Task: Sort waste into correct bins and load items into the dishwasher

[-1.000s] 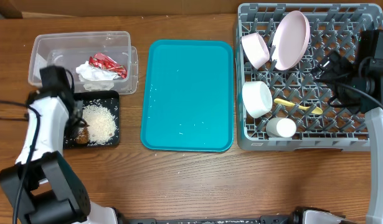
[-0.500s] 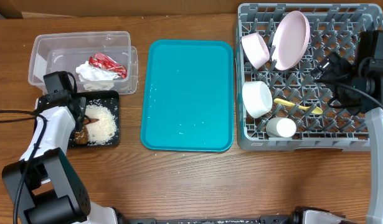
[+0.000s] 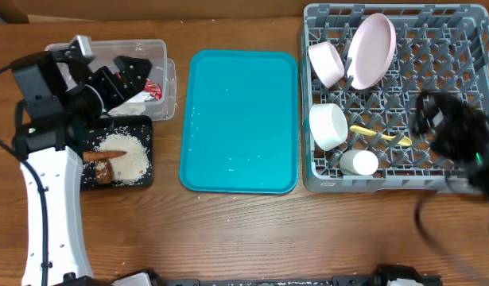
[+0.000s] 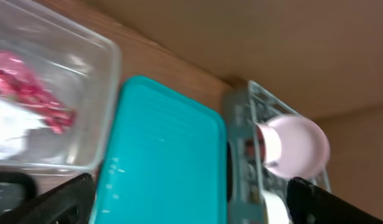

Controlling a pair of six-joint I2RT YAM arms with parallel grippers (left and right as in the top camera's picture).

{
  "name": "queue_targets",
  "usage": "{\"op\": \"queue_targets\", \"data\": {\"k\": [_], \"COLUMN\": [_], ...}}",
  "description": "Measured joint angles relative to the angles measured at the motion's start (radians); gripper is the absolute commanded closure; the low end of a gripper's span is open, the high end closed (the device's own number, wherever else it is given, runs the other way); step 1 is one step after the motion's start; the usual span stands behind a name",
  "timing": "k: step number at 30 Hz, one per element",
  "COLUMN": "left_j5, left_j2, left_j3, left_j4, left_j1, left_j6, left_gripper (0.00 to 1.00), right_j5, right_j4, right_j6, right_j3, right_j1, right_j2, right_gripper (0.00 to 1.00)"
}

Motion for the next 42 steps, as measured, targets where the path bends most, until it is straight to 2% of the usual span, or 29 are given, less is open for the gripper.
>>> {"op": "queue_targets", "data": {"k": [3,5,13,14,17,20,23,26,28,31,34,37,42], "left_j5": [0.013,-0.008,-0.158,-0.169,-0.190,-0.198,-0.203,-0.207,-0.208,-0.209,-0.209,-0.209,-0.209], "left_j2": [0.012,0.013,0.014,0.014,0.014,0.014,0.014,0.014,0.014,0.014,0.014,0.014,0.014], "left_j3": [0.000,0.000,0.000,0.000,0.000,0.000,0.000,0.000,0.000,0.000,0.000,0.000,0.000], "left_j4": [-0.021,-0.021,-0.022,-0.022,-0.022,-0.022,-0.022,-0.021,-0.021,-0.021,-0.021,-0.022,-0.022], "left_j1": [-0.009,-0.009,-0.009,-0.009,-0.009,-0.009,-0.009,-0.009,-0.009,-0.009,-0.009,-0.009,-0.009], "left_j6": [0.000,0.000,0.000,0.000,0.000,0.000,0.000,0.000,0.000,0.000,0.000,0.000,0.000], "left_gripper": [0.00,0.00,0.00,0.00,0.00,0.00,0.00,0.00,0.00,0.00,0.00,0.00,0.00], "right_j5": [-0.005,-0.005,0.028,0.031,0.038,0.040,0.006,-0.009,-0.006,-0.004,0.005,0.008,0.007], "right_j4": [-0.027,-0.035,-0.183,-0.182,-0.022,0.327,0.655,0.967,1.102,1.216,1.270,1.254,1.164], "right_j6": [0.006,0.010,-0.006,-0.008,-0.013,-0.014,-0.016,-0.016,-0.016,-0.016,-0.017,-0.016,-0.013], "right_j3": [0.016,0.019,0.018,0.016,-0.051,-0.277,-0.599,-0.993,-1.168,-1.393,-1.538,-1.604,-1.605], "right_j1": [0.000,0.000,0.000,0.002,0.021,0.024,0.027,0.075,0.109,0.142,0.153,0.153,0.156], "right_j2": [-0.180,-0.239,-0.253,-0.253,-0.261,-0.311,-0.413,-0.587,-0.697,-0.840,-0.898,-0.941,-0.968], "right_gripper": [0.00,0.00,0.00,0.00,0.00,0.00,0.00,0.00,0.00,0.00,0.00,0.00,0.00]}}
